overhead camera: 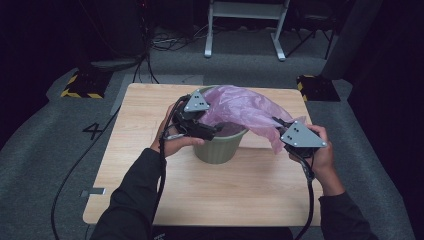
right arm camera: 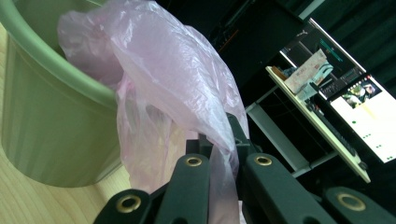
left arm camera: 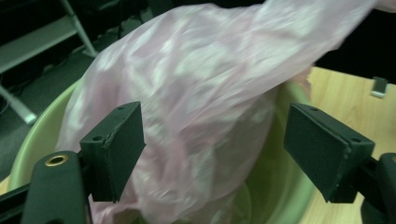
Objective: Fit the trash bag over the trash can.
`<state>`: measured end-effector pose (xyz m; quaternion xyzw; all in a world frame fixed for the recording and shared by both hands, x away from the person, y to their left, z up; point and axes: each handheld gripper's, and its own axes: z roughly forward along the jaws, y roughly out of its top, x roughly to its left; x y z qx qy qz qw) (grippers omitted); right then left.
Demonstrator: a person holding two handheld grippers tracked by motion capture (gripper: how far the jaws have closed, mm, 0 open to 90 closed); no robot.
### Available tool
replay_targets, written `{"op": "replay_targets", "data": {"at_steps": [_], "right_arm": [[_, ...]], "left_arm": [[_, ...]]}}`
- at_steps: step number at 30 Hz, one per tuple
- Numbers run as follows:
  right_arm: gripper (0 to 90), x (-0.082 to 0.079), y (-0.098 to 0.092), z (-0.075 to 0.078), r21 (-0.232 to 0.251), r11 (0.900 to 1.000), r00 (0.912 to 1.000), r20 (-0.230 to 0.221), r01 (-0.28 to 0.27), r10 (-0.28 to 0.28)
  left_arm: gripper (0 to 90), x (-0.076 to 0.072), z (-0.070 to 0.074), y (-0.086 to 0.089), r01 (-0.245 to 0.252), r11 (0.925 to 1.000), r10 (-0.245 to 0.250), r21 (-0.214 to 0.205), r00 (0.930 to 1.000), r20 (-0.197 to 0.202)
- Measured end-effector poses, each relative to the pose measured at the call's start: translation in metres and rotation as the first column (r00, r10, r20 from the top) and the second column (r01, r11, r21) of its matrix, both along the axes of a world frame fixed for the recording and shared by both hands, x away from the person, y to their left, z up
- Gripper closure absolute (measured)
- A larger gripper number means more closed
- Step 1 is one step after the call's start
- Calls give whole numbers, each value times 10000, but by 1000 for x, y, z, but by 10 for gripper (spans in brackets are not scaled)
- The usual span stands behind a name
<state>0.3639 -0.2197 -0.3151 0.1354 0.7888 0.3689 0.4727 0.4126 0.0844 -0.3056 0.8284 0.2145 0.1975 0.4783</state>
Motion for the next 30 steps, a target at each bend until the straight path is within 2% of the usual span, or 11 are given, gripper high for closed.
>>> {"op": "replay_targets", "data": {"at_steps": [4, 12, 14, 16, 17, 19, 20, 21, 23, 25, 30], "right_arm": [[897, 0, 10, 7, -614, 9980, 9998, 123, -162, 170], [882, -4, 27, 17, -1142, 9916, 9979, 160, -602, 624], [876, -5, 28, 17, -1076, 9901, 9959, -24, -897, 899], [870, -6, 28, 16, -1042, 9900, 9954, -49, -955, 955], [848, -6, 28, 15, -918, 9906, 9949, -127, -1011, 1004], [838, -6, 28, 15, -842, 9903, 9938, -192, -1103, 1091], [774, -6, 28, 14, -713, 9909, 9934, -200, -1142, 1130], [774, -6, 28, 14, -713, 9909, 9934, -200, -1142, 1130], [660, -7, 28, 14, -489, 9935, 9947, -171, -1024, 1017], [522, -8, 29, 13, -192, 9948, 9949, -102, -1001, 999], [398, -11, 25, 10, 222, 9945, 9938, -432, -1019, 1028]], "left_arm": [[172, -8, 7, -16, 198, 9997, -204, 168, 9991, 376], [222, -6, 9, -37, 287, 9970, -315, 714, 9988, 384], [410, -5, 7, -39, 3, 9958, -44, 919, 9990, 445], [482, -4, 5, -40, 97, 9927, -149, 1200, 9990, 424], [602, -3, 4, -40, -56, 9900, -12, 1410, 9988, 479], [658, -2, 3, -38, 13, 9880, -100, 1542, 9984, 556], [773, -2, 2, -37, -2, 9885, -91, 1513, 9981, 606], [773, -2, 1, -36, 16, 9893, -106, 1459, 9981, 608], [856, -3, 0, -34, -7, 9898, -94, 1425, 9975, 703], [888, -2, -1, -32, 6, 9895, -109, 1446, 9975, 704], [894, 1, -3, -22, -244, 9927, 180, 1179, 9984, 545]]}}
